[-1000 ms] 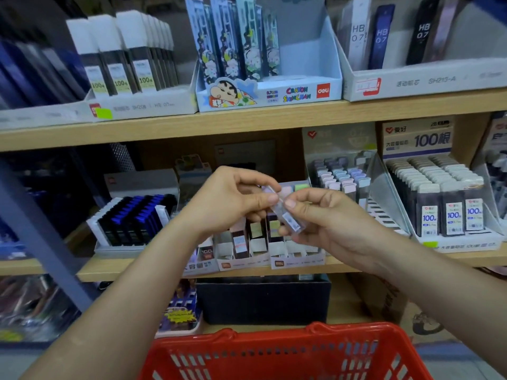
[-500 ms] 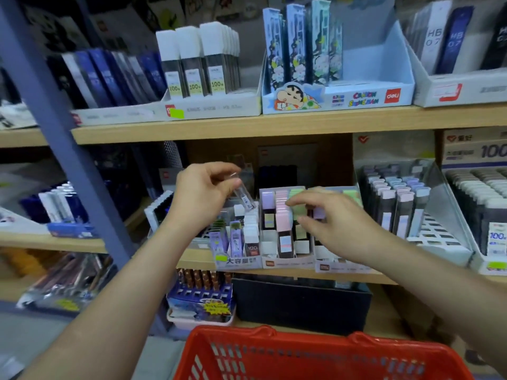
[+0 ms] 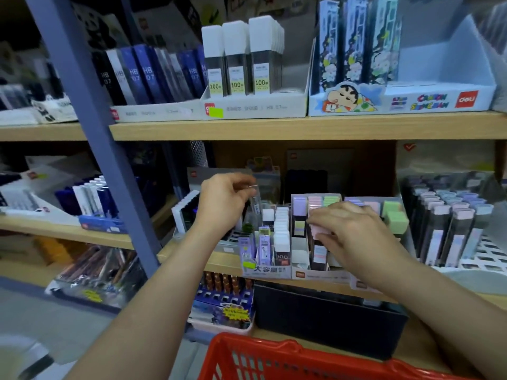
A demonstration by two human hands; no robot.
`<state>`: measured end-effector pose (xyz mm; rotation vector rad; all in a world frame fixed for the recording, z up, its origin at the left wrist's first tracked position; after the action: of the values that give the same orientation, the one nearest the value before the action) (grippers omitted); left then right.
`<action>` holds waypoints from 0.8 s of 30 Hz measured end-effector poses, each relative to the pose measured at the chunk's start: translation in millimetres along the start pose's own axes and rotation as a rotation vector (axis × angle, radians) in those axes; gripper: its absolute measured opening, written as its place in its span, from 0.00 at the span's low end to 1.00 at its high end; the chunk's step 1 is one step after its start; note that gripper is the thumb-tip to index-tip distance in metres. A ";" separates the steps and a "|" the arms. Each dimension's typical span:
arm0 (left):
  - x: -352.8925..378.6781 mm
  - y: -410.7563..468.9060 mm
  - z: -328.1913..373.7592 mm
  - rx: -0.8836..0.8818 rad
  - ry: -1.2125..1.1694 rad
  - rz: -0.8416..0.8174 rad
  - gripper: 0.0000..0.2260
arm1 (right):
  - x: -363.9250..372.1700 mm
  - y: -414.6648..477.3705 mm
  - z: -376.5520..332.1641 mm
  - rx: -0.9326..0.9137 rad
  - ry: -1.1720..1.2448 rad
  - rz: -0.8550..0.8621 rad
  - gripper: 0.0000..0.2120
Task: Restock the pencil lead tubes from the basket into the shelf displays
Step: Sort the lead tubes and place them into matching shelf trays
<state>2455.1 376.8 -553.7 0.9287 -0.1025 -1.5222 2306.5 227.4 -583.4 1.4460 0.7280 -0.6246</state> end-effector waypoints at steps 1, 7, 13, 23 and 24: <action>0.0 0.8 -1.2 0.005 0.008 -0.013 0.07 | 0.1 0.2 -1.5 0.001 0.009 0.005 0.16; 11.3 0.4 -14.8 0.031 0.067 -0.114 0.07 | 5.0 11.4 -12.4 -0.016 0.132 0.007 0.14; 30.6 -2.6 -37.4 0.027 0.158 -0.196 0.07 | 20.9 26.0 -26.6 0.023 0.205 -0.145 0.17; 45.9 -0.3 -25.4 0.290 0.375 -0.256 0.07 | 36.7 24.5 -30.2 0.041 0.089 -0.275 0.16; 45.1 1.9 -26.3 0.264 0.361 -0.266 0.07 | 34.3 24.1 -28.7 0.046 0.099 -0.265 0.16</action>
<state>2477.4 349.0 -591.9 1.4623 0.0861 -1.5805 2345.0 258.7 -593.6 1.4425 0.9990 -0.7806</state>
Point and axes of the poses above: each hand's wrist, its own y-axis towards the middle knuckle, its own x-axis out of the palm, z = x × y, the point moved 9 cm from there along y, towards the middle knuckle, and after that the axes turned 6 degrees about z, right-handed, at the moved point
